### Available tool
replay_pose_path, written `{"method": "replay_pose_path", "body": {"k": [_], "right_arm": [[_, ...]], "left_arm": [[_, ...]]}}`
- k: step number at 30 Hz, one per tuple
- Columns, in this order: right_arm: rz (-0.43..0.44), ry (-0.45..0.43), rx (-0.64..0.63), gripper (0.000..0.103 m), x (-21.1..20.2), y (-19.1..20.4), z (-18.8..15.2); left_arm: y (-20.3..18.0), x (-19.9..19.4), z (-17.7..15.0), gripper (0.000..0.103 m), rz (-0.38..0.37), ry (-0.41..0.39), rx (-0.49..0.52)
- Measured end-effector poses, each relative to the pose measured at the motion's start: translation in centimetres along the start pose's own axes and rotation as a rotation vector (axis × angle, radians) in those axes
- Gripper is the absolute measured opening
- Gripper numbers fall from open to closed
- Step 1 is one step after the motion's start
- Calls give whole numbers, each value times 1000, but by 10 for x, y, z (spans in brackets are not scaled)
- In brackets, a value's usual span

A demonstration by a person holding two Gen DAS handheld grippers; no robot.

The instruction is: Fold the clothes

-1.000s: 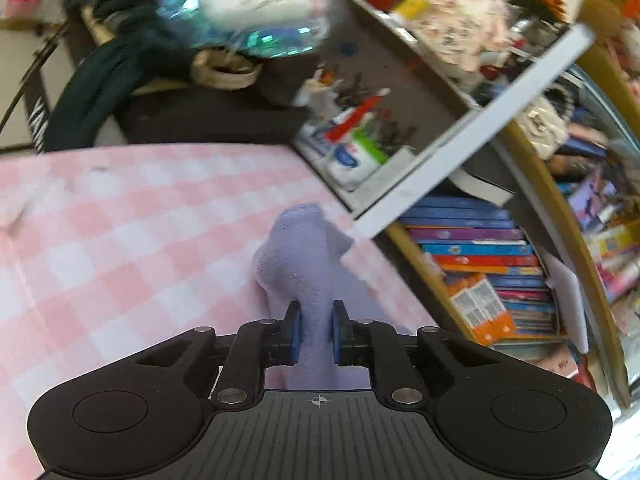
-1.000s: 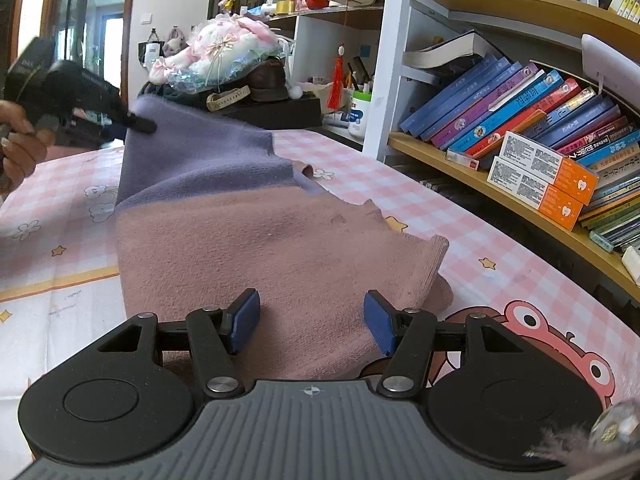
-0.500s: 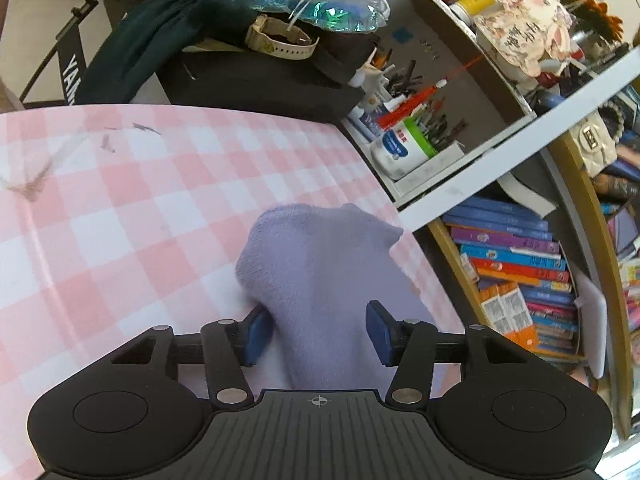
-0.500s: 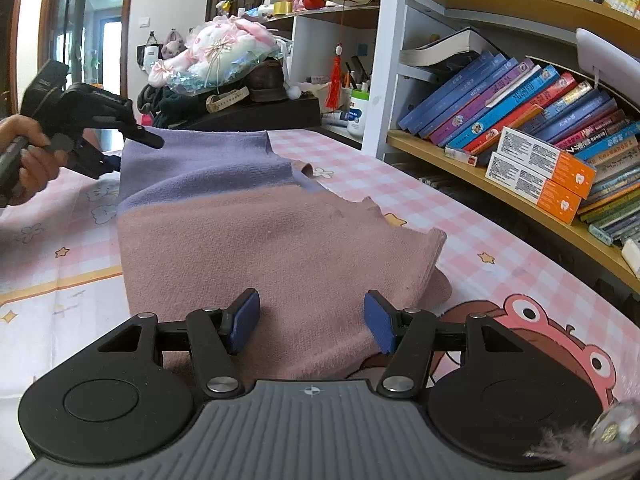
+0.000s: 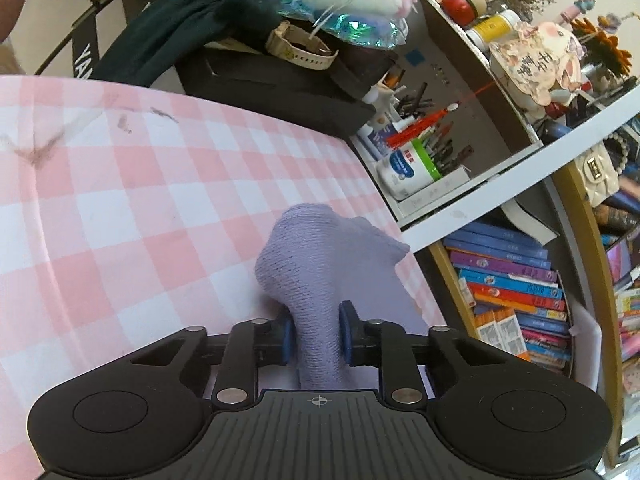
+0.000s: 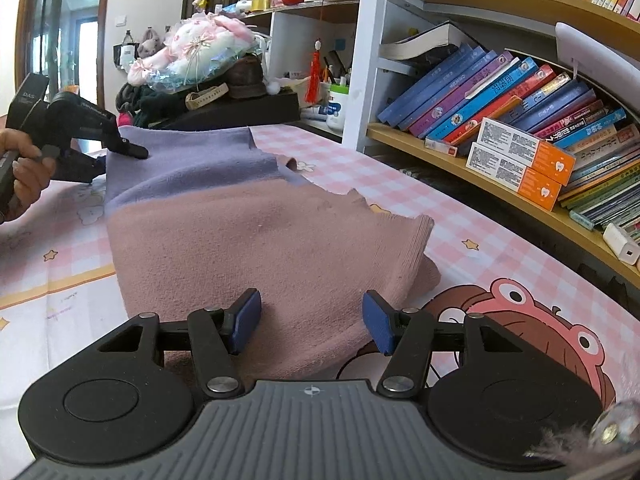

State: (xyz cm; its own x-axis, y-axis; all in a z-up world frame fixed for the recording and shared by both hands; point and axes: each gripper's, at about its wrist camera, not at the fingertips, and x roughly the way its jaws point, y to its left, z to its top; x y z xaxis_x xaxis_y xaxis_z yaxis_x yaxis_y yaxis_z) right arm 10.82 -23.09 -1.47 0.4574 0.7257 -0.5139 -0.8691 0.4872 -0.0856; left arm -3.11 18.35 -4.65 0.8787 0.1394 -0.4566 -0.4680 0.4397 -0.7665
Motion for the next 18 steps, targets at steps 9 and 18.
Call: {"method": "replay_pose_path", "body": {"k": [9,18], "right_arm": [[5,-1,16,54,0,-1,1],[98,9,215,54,0,-32,-4]], "left_arm": [[-79,-19,-5,14,-164,-46,201],[-199,-53,-160,20,-410,139,1211]]}}
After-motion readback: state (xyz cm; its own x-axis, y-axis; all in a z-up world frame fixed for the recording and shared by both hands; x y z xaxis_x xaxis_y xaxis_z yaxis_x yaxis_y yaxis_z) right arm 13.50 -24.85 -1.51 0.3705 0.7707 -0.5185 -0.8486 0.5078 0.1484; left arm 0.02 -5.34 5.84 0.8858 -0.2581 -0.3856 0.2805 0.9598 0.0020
